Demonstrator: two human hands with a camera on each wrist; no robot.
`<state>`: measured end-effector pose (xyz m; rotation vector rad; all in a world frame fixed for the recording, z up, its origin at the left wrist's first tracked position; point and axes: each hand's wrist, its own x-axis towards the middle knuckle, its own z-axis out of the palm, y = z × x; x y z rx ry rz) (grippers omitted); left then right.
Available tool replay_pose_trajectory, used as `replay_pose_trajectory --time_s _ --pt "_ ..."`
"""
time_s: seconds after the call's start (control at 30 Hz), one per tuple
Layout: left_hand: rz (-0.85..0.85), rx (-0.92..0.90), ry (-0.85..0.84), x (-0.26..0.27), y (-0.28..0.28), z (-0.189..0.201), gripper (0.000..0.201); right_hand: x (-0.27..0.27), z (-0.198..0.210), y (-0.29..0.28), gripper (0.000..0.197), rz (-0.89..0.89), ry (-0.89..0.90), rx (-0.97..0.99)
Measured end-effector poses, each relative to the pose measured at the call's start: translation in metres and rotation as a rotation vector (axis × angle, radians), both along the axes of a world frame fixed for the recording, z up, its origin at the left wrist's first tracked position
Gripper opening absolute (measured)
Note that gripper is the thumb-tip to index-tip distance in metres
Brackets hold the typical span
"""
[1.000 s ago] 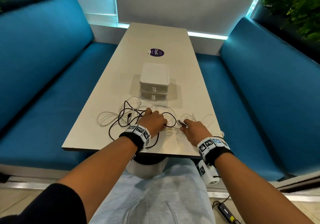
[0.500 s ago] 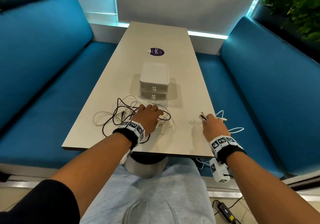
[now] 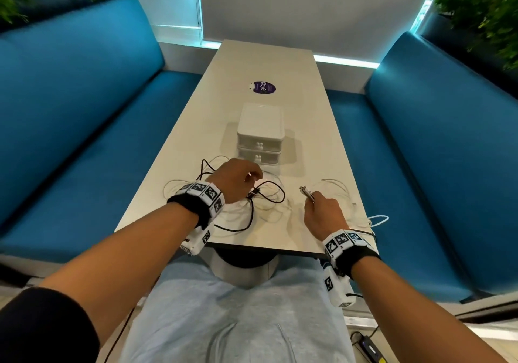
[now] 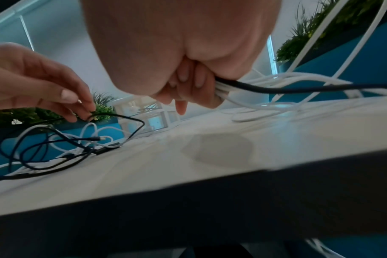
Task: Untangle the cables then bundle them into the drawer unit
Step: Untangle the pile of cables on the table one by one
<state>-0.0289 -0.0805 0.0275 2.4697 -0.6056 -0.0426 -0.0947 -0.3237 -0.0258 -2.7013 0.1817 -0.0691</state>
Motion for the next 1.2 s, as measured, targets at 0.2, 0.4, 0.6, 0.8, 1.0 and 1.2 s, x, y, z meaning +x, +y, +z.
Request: replay_pose_trajectory --time_s 0.2,0.4,0.6,0.8,1.0,1.2 --pt "0.027 -0.025 0.048 -0.010 0.022 0.014 0.011 -0.003 -0.009 0.019 0.028 0.180 0.118 0.039" --pt "-0.082 0.279 0.276 -0.021 0.049 0.020 0.040 -0.009 -0.008 0.036 0.022 0.235 0.116 0.109" --pt "-0.188 0.473 0.356 -0.034 0.050 0.003 0.028 -0.007 -0.004 0.044 0.021 0.210 0.144 0.140" --pt "-0.167 0.292 0.218 -0.032 0.033 -0.011 0.016 -0.011 -0.001 0.043 0.021 0.227 0.152 0.147" --pt "-0.118 0.364 -0.055 -0.032 0.019 -0.021 0.024 -0.012 -0.001 0.040 0.022 0.257 0.136 0.144" --pt "0.052 0.561 0.126 -0.038 0.041 -0.006 0.066 -0.010 -0.008 0.044 0.024 0.254 0.164 0.110"
